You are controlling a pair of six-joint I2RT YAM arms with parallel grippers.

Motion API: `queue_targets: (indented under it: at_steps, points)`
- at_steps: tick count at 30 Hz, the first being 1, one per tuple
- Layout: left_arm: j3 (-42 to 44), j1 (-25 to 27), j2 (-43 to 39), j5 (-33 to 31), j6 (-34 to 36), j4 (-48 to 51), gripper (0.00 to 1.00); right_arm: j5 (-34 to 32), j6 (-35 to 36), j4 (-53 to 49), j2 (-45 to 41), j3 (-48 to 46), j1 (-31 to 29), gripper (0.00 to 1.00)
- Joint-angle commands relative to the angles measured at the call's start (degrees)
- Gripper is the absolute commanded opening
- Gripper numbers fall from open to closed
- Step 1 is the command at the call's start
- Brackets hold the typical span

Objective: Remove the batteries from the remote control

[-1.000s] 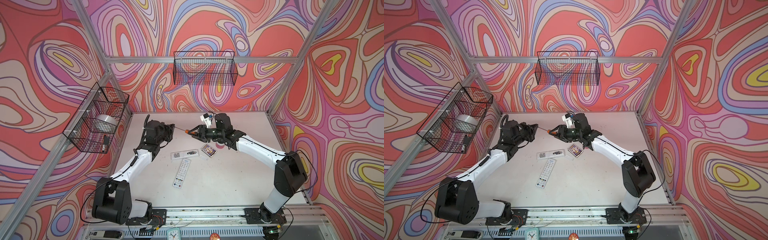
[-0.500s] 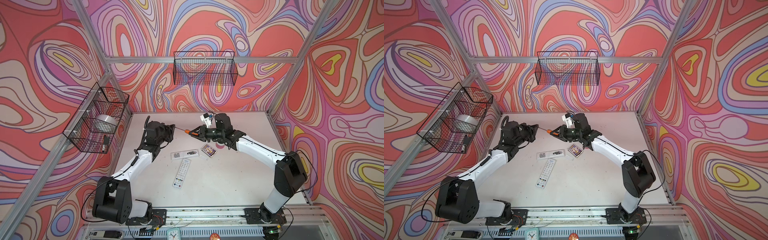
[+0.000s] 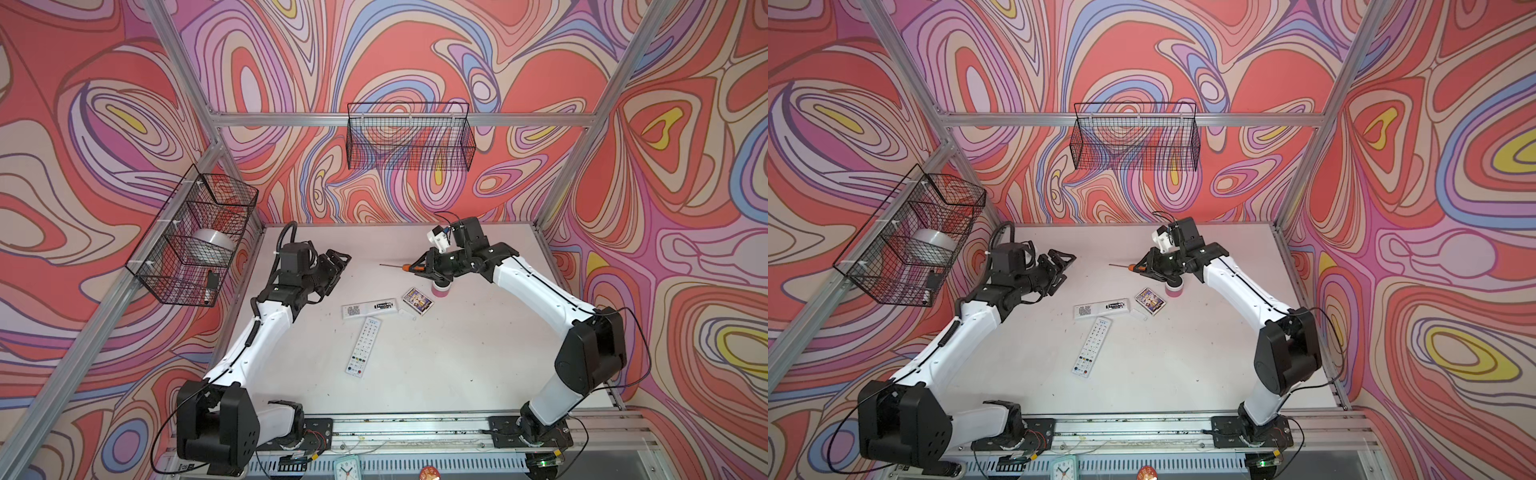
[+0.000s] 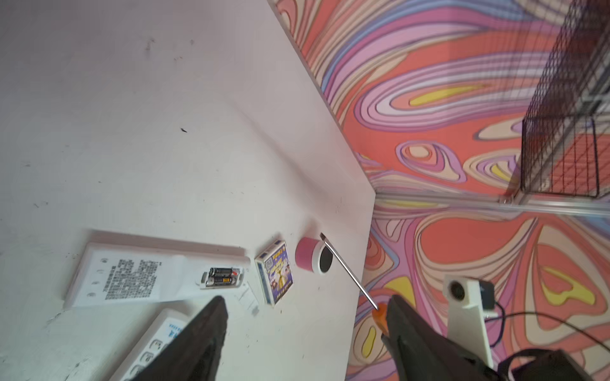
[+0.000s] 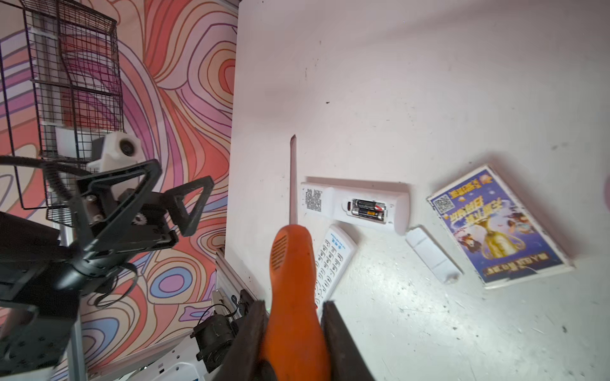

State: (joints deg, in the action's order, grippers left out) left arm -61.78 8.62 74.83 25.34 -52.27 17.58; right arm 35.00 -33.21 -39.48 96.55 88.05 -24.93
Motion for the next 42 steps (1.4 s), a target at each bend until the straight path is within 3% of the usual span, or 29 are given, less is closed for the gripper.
queue_targets:
  at_steps: [1, 2, 5, 8, 12, 17, 23, 28, 33, 42]
  points:
    - [-9.6, 4.1, 5.3, 0.5, 33.5, 25.5, 0.96, -2.3, 12.7, -17.7, 2.2, 6.3, 0.2, 0.13]
    - [-11.8, 5.5, 7.3, -1.3, 39.6, 29.6, 1.0, -2.1, 14.3, -20.4, 3.2, 8.3, 0.3, 0.13]
    - [-15.1, 8.1, 11.0, -5.1, 51.7, 35.4, 0.99, -1.8, 19.7, -26.5, 4.6, 13.1, 0.2, 0.13]
    - [-12.9, 8.9, 10.1, -6.6, 59.9, 33.0, 1.0, -3.8, 24.4, -28.3, 4.2, 14.1, 0.2, 0.13]
    - [-7.5, 8.9, 6.9, -0.1, 72.4, 26.2, 1.0, -4.8, 31.5, -26.7, 1.8, 12.7, 0.2, 0.11]
    - [-8.6, 8.9, 10.2, -4.5, 80.5, 27.8, 1.0, -2.6, 44.3, -23.8, -1.0, 10.8, 0.2, 0.08]
    - [-5.5, 8.8, 12.0, -8.5, 85.3, 24.1, 0.97, -3.0, 68.2, -22.1, -6.0, 6.3, -0.1, 0.04]
    - [-2.9, 8.2, 13.6, -9.8, 88.4, 21.4, 0.96, -4.8, 80.3, -21.9, -7.3, 3.8, 0.0, 0.01]
    - [-1.2, 6.8, 14.8, -9.3, 89.7, 19.1, 0.94, -4.7, 83.4, -22.9, -5.6, 4.9, 0.0, 0.01]
    - [-1.6, 5.9, 19.1, -8.0, 96.7, 20.5, 0.9, -3.6, 81.4, -22.3, -3.8, 5.7, -0.9, 0.0]
